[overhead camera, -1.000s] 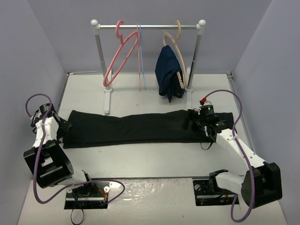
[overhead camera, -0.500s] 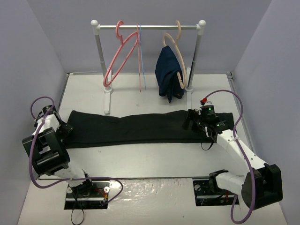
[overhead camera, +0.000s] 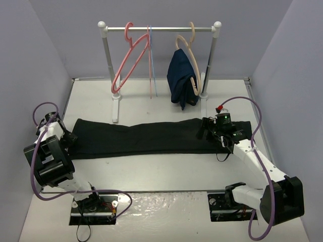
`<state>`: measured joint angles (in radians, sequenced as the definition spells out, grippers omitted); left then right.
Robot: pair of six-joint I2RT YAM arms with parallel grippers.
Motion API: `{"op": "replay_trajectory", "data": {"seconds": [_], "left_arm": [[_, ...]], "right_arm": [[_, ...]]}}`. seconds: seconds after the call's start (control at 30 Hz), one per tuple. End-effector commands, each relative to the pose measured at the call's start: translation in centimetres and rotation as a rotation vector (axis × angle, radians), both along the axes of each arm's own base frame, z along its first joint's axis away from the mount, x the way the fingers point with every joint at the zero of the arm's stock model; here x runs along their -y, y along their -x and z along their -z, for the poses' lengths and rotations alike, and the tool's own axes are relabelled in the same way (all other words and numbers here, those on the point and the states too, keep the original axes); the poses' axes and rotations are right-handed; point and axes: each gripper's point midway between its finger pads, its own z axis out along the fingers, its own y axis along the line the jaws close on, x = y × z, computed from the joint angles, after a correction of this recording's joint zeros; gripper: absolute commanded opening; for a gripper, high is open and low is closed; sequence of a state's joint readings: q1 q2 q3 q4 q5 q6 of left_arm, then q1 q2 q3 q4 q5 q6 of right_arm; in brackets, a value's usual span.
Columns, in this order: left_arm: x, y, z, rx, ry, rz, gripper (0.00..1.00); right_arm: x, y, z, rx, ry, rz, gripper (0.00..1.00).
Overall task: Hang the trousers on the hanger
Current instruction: Fold the trousers at the center of the board.
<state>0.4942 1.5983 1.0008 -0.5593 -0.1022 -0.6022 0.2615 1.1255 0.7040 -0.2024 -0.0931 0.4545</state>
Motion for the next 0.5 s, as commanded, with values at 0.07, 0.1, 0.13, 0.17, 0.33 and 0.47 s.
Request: {"op": "replay_trajectory", "data": {"seconds": [0.07,0.1,0.13,0.17,0.33,0.47], "left_arm": [[-1.4,-1.8,-1.7,0.065,-0.040,-0.006,0.41],[-1.3,-1.8,-1.7,0.067,-0.039,-0.006,0.37],[-1.3,-1.8,-1.7,0.067,-0.038,-0.006,0.33],[-1.3,-1.8,-1.7,0.067,-0.038,-0.007,0.28],[-1.2,-1.9,-1.7,0.070,-0.032,-0.006,0.01],[-1.3,-2.2,-3.0,0.095,-0.039,-0.002,0.00]], "right_arm": [[0.1,-0.6,-0.5,0.023,0.000,0.012,0.88],[0.2,-0.6,-0.5,0.024,0.001,0.013,0.88],[0.2,-0.6,-0.6,0.024,0.001,0.014,0.88],[0.2,-0.6,-0.6,0.025,0.001,0.015,0.88],[0.2,-0.7,-0.6,0.024,0.002,0.015,0.88],[0.2,-0.8,-0.8,0.030,0.002,0.017,0.88]]}}
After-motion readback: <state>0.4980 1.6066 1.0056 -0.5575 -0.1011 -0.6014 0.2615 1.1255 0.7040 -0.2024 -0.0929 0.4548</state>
